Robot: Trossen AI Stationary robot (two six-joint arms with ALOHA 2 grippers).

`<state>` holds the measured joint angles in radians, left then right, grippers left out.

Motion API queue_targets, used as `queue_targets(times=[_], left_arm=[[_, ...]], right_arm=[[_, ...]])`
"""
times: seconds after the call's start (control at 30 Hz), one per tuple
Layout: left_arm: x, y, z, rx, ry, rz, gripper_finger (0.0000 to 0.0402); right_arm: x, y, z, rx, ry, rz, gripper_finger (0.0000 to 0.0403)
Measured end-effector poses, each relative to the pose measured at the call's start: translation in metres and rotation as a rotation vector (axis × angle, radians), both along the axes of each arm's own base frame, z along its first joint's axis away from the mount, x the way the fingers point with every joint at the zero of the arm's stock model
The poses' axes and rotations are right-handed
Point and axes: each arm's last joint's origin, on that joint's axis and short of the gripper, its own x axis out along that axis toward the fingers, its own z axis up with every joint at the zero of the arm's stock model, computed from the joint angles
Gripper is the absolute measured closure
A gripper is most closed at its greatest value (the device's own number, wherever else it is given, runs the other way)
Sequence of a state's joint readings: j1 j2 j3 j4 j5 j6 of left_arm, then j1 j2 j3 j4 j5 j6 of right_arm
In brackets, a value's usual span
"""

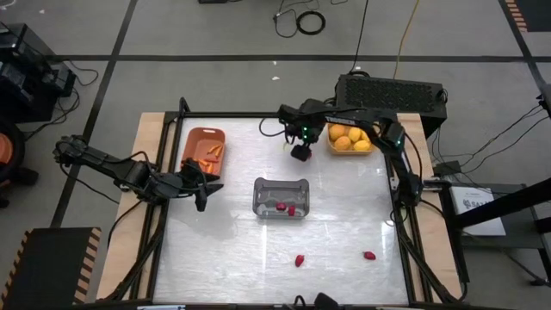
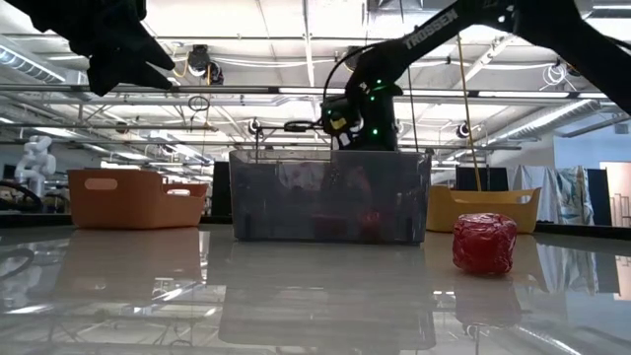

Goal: Sort produce into baskets
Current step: Put the red bell pepper into the gray bin

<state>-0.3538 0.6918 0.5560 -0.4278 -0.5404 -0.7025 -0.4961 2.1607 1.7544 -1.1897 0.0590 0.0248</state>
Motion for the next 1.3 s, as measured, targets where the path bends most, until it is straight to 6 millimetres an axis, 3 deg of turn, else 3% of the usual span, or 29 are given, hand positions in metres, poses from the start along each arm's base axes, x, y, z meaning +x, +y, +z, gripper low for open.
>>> queue_targets(times=[0.2,0.47,0.7,1.0,1.3], left_arm=[[0.0,0.0,0.0,0.0,0.0,0.0,0.0226],[-0.001,0.0,-0.001,0.005,0.014,-0.001,0.0226],[-0.002,0.001,-0.003,0.013,0.034,-0.001,0.0226],[-0.002,0.001,-0.003,0.014,0.036,-0.002,0.0226],[-0.003,0.001,-0.005,0.02,0.069,-0.011,0.0226]], right_arm=[[0.004,-0.002,-0.018,0.021,0.036,0.019,0.0072],[0.008,0.002,-0.024,0.001,0.053,0.015,0.0089],[0.014,0.008,-0.025,-0.008,0.035,0.018,0.0132],[0.011,0.009,-0.043,0.039,0.125,-0.009,0.0202],[0.012,0.012,-0.037,0.007,0.133,-0.021,0.0284]])
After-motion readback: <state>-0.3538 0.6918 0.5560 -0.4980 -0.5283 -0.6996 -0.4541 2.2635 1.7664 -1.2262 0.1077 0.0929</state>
